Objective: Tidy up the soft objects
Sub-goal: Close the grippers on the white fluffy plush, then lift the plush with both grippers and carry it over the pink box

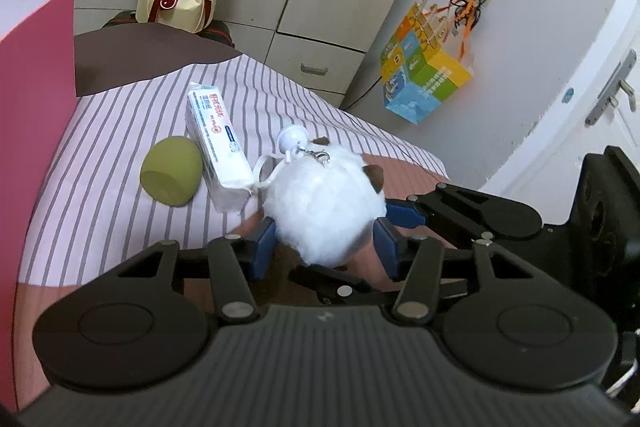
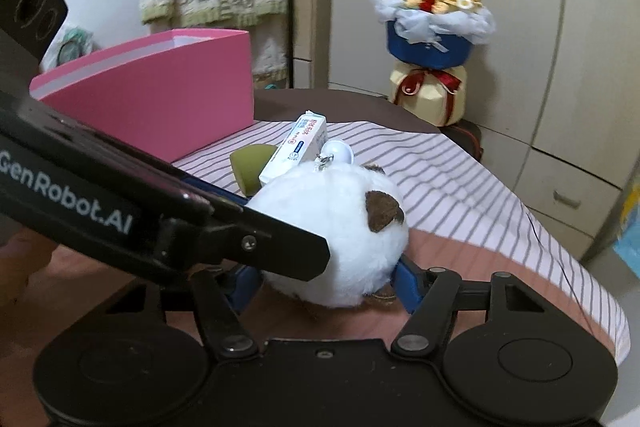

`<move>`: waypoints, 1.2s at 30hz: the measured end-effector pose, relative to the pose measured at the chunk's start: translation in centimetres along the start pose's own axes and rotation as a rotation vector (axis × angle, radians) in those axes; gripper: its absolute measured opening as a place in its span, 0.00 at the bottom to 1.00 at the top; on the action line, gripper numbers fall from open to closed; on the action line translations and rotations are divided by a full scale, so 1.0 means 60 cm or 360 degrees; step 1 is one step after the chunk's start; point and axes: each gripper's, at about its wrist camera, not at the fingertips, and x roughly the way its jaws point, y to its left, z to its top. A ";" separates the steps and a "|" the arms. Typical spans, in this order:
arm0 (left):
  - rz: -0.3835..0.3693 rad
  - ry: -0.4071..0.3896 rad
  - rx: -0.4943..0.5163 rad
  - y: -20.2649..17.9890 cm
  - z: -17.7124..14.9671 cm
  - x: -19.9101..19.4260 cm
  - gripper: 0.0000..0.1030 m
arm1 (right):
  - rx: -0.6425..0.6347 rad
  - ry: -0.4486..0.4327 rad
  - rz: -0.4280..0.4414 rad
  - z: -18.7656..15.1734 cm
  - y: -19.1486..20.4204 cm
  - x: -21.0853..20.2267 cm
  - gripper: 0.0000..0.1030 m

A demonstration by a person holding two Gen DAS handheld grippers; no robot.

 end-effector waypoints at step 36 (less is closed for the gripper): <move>-0.0091 0.0335 0.0317 -0.028 -0.099 -0.243 0.49 | 0.0256 0.0075 -0.0066 -0.041 0.229 -0.165 0.70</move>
